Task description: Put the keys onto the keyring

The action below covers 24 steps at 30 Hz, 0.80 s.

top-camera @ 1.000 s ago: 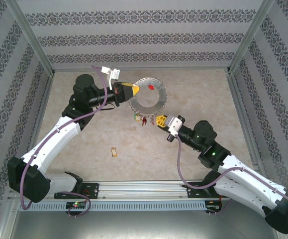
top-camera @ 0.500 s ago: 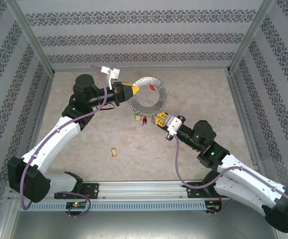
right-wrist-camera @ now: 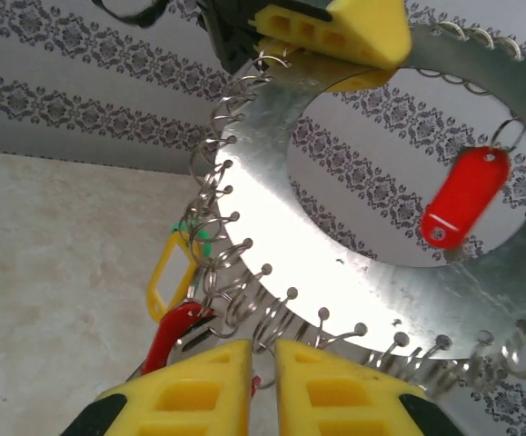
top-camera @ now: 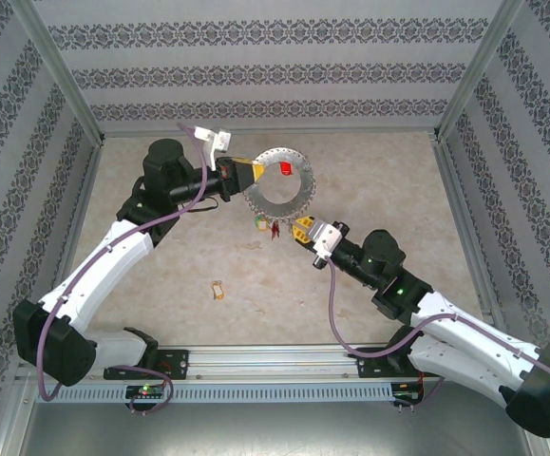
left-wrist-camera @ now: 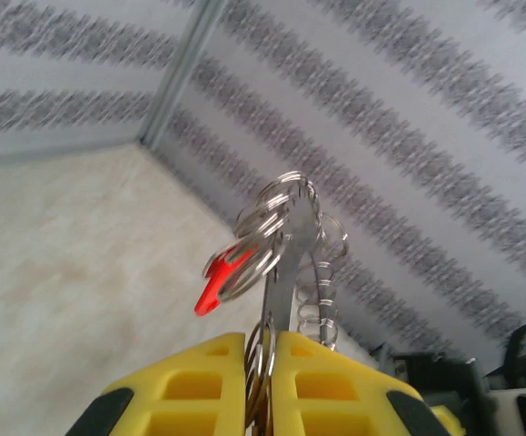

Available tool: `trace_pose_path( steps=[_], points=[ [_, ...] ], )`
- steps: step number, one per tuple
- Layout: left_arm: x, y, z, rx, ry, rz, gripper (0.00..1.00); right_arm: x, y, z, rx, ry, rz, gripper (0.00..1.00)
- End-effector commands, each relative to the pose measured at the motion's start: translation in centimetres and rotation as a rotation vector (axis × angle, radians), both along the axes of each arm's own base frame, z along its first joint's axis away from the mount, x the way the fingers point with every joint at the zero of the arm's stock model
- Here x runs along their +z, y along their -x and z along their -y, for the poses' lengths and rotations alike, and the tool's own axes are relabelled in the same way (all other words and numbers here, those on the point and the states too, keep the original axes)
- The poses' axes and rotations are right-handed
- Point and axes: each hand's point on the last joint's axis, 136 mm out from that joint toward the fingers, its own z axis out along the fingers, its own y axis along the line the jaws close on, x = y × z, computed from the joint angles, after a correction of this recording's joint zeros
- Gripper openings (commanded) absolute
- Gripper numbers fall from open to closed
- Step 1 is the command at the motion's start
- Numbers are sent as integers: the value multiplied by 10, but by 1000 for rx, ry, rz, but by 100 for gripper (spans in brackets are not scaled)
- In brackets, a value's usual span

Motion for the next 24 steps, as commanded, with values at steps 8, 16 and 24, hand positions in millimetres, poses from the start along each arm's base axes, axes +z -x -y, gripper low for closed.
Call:
trace_pose_path(
  steps=[8, 16, 24],
  points=[
    [19, 25, 1, -42, -348, 159, 0, -12, -3, 15, -82, -53, -7, 17],
    [25, 28, 9, -63, -356, 192, 0, 8, 9, -5, 39, -126, 16, 18],
    [27, 30, 12, -62, -340, 200, 0, 9, 18, -22, 137, -119, 7, 16]
  ],
)
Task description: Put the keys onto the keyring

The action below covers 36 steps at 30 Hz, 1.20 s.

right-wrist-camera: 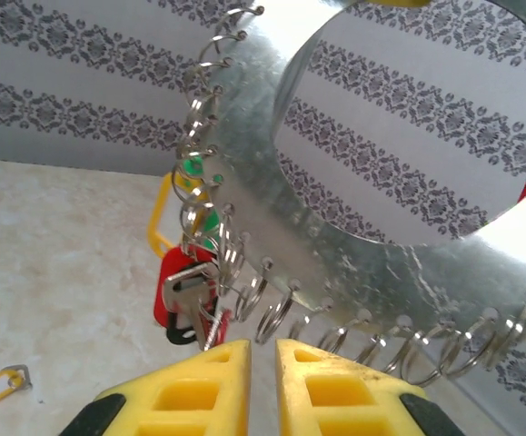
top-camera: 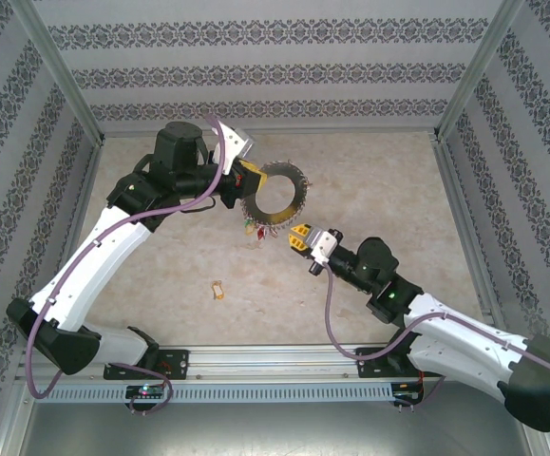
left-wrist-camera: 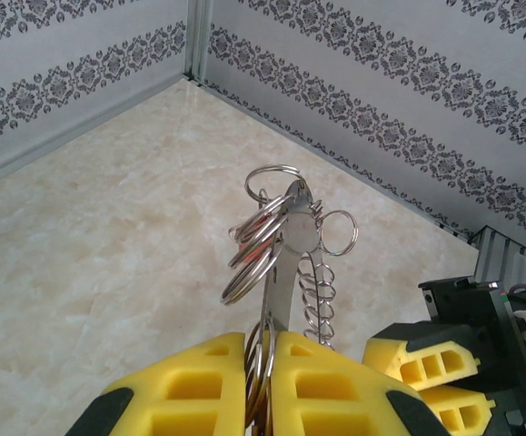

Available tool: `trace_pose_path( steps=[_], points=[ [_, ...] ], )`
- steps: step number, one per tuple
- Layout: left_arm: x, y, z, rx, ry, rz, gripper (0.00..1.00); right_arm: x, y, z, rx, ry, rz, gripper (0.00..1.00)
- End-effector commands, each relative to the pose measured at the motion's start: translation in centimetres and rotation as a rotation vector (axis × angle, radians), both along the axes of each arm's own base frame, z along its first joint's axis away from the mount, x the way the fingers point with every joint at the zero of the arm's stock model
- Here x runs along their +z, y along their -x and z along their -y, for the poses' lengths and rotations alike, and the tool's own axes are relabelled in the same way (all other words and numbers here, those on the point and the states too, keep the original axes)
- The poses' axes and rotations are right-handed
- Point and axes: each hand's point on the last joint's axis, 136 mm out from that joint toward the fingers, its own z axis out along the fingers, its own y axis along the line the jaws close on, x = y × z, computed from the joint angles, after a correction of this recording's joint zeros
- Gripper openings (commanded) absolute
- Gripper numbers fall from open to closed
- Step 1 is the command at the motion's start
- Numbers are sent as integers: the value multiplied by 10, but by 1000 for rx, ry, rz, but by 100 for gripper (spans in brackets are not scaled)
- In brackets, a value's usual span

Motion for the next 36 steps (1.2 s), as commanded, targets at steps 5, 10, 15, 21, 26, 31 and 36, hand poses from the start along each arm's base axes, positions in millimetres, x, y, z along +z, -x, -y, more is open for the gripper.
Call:
trace_pose_path(
  steps=[5, 10, 15, 21, 26, 31, 36],
  points=[
    [23, 5, 5, -14, 50, 77, 0, 29, 5, -14, 64, -64, 47, 16],
    [22, 5, 6, -15, 68, 77, 0, 30, 4, -18, 71, -59, 46, 16],
    [22, 5, 7, -8, 91, 78, 0, 27, 4, -20, 75, -48, 35, 18],
    [20, 4, 6, -1, 96, 80, 0, 24, 5, -22, 87, -41, 27, 21],
    [22, 4, 5, 10, 118, 96, 0, 16, 7, -21, 89, -25, 3, 24],
    [24, 4, 3, 28, 146, 119, 0, 6, 2, -20, 60, -5, -29, 30],
    [24, 6, 3, 21, 153, 125, 0, 6, -3, -19, 40, -6, -25, 29]
  ],
)
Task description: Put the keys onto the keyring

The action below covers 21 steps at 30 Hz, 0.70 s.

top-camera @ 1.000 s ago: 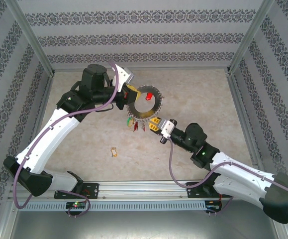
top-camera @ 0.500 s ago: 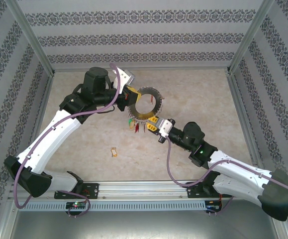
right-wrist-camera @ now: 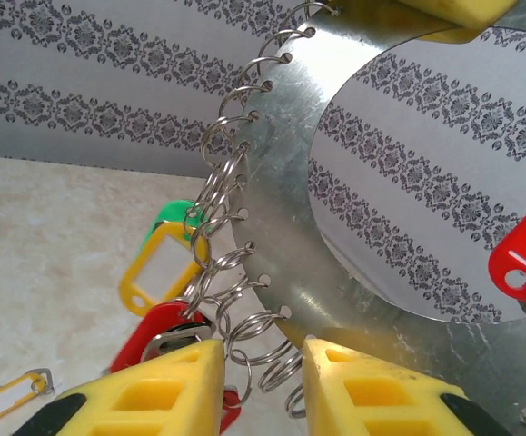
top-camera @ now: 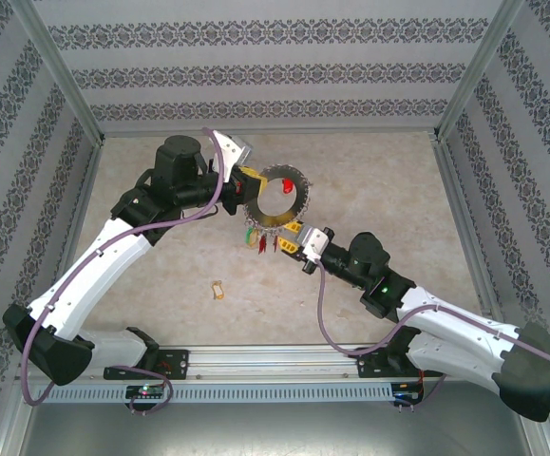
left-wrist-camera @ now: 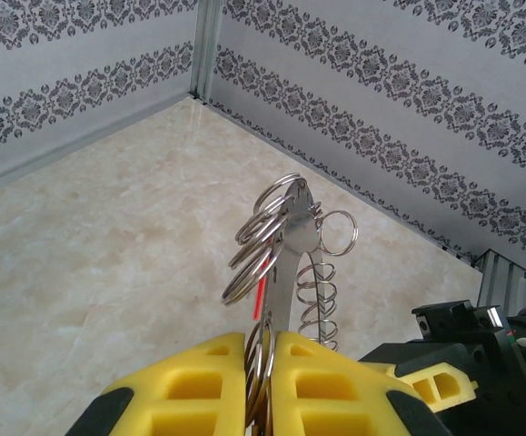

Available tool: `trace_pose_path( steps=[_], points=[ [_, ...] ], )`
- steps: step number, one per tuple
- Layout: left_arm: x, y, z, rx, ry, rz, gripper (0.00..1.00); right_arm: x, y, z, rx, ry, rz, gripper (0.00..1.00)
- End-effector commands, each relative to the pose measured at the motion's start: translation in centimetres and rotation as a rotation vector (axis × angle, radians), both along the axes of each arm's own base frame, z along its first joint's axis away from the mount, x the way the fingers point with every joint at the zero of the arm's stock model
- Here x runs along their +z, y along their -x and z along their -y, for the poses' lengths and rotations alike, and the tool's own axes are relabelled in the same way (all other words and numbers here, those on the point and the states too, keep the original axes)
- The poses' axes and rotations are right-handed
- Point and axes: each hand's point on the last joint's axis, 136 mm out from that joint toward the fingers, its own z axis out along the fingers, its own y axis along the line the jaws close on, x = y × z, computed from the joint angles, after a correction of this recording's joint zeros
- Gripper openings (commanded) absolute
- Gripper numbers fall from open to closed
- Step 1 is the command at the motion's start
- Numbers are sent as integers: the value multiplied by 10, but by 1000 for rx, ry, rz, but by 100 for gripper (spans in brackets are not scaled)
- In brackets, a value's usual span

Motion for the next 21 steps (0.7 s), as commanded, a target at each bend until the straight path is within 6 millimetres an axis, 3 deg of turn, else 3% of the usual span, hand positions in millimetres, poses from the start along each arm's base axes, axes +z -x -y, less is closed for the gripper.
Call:
trace_pose_path(
  steps=[1, 21],
  points=[
    [36, 7, 3, -12, 84, 103, 0, 10, -1, -4, -5, -24, 0, 29],
    [39, 7, 2, -4, 100, 109, 0, 11, -17, 4, -100, -31, -4, 30]
  ],
)
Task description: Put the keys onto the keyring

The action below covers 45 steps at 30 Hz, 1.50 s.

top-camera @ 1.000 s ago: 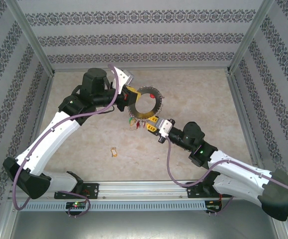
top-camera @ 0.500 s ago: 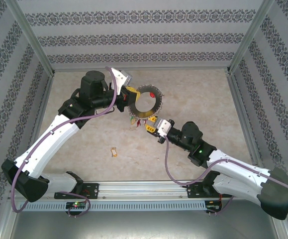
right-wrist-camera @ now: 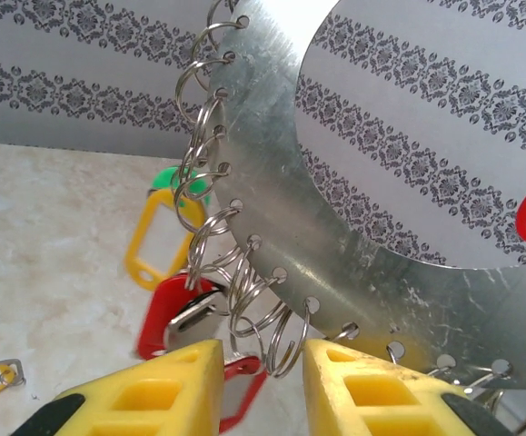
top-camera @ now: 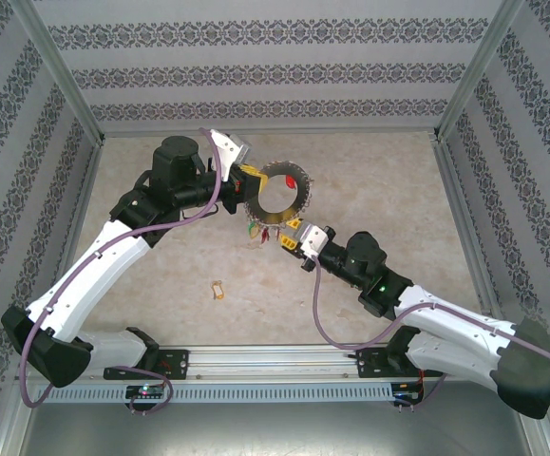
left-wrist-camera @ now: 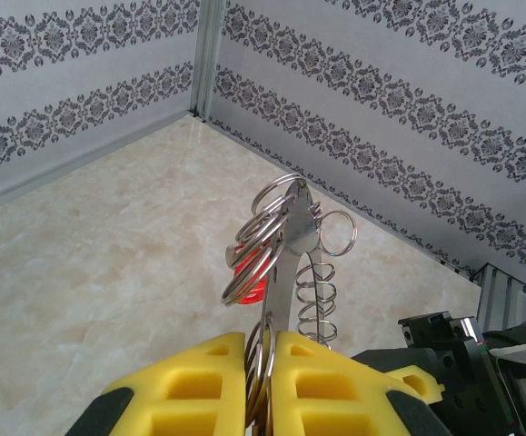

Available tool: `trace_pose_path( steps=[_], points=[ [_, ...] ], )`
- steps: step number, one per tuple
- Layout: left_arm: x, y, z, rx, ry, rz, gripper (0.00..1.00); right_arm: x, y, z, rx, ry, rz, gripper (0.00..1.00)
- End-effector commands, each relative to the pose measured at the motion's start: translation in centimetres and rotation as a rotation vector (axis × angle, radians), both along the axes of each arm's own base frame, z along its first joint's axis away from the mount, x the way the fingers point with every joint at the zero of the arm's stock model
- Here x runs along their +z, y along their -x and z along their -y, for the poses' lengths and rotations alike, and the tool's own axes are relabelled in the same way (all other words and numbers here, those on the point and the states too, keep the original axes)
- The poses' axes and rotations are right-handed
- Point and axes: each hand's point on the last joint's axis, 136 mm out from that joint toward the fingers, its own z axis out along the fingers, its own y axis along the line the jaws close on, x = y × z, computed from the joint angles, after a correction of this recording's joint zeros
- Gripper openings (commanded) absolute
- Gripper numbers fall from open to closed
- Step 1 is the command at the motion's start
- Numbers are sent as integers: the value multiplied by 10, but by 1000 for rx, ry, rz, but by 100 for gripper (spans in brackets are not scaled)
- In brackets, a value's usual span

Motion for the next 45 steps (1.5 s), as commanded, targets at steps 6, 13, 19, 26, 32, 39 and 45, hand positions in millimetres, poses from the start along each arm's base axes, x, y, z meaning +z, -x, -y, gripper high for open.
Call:
trace_pose_path(
  steps=[6, 13, 19, 26, 32, 39, 45],
  points=[
    [32, 7, 3, -12, 78, 86, 0, 17, -6, -2, -33, -49, 6, 26],
    [32, 4, -1, 22, 79, 92, 0, 7, 6, -3, 19, -37, -18, 25],
    [33, 5, 0, 13, 83, 92, 0, 13, 5, -1, -9, -67, -15, 25],
    [33, 6, 0, 12, 83, 90, 0, 18, 0, -10, -7, -63, 2, 26],
    [33, 6, 0, 15, 85, 90, 0, 19, 0, -12, -11, -64, 4, 27],
    [34, 6, 1, 14, 87, 91, 0, 22, -4, -9, -46, -77, 21, 28],
    [33, 6, 1, 13, 86, 88, 0, 24, -10, -7, -86, -76, 25, 30]
  ],
)
